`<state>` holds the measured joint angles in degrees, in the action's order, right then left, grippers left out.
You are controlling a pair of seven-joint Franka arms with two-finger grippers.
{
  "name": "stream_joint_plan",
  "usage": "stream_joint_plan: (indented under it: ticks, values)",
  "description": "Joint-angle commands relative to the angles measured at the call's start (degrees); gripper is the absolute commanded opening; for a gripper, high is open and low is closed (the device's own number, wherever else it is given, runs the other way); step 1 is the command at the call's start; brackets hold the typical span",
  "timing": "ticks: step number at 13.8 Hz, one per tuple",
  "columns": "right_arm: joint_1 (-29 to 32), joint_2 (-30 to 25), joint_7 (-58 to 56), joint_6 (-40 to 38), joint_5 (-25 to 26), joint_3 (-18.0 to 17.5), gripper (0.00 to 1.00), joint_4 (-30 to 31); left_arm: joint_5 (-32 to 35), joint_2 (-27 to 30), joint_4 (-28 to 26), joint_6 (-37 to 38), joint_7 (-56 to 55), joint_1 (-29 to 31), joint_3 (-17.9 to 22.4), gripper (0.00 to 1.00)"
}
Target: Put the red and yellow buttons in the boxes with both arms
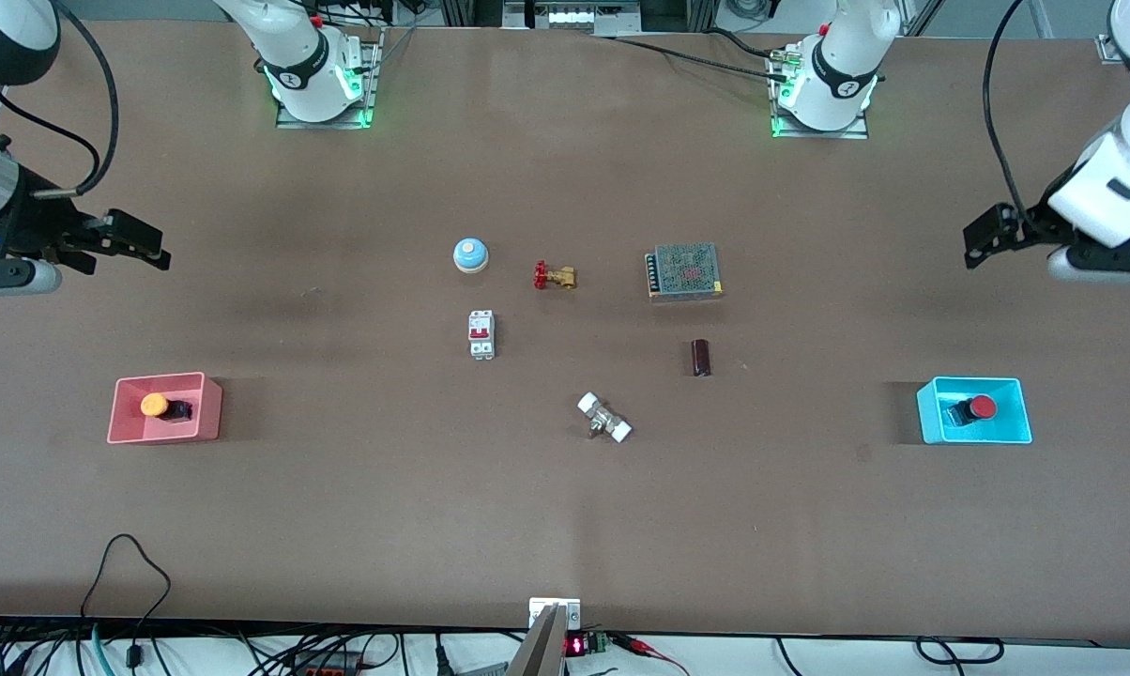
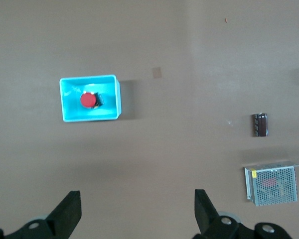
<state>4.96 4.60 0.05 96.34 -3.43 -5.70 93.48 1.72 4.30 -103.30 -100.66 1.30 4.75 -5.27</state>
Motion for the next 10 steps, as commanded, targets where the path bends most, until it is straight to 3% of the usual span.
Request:
stream_joint_plan:
  ticks: [1, 3, 5, 8, 10]
  values:
    - [-0.8, 1.5, 2.7, -1.0, -0.7, 0.4, 1.00, -3.6, -4.7, -1.5, 2.7, 5.4, 0.4, 0.4, 0.0, 1.00]
    - [-1.6, 1.6, 2.8, -0.9, -0.4, 0.7, 1.00, -3.6, -4.5, -3.7, 7.0, 8.6, 0.9, -0.6, 0.1, 1.00]
    - [-5.0, 2.3, 2.6, -0.7, 0.2, 4.6, 1.00, -3.7, -4.2, -4.1, 7.1, 7.9, 0.9, -2.5, 1.8, 1.00]
    - [-5.9, 2.4, 2.6, -0.6, 0.3, 5.6, 1.00, -4.2, -2.8, -4.7, 7.5, 6.8, 0.9, -2.9, 2.1, 1.00]
    - [-9.3, 2.5, 2.5, -0.7, 0.3, 8.8, 1.00, -4.3, -2.9, -4.8, 7.6, 6.9, 1.0, -2.5, 2.0, 1.00]
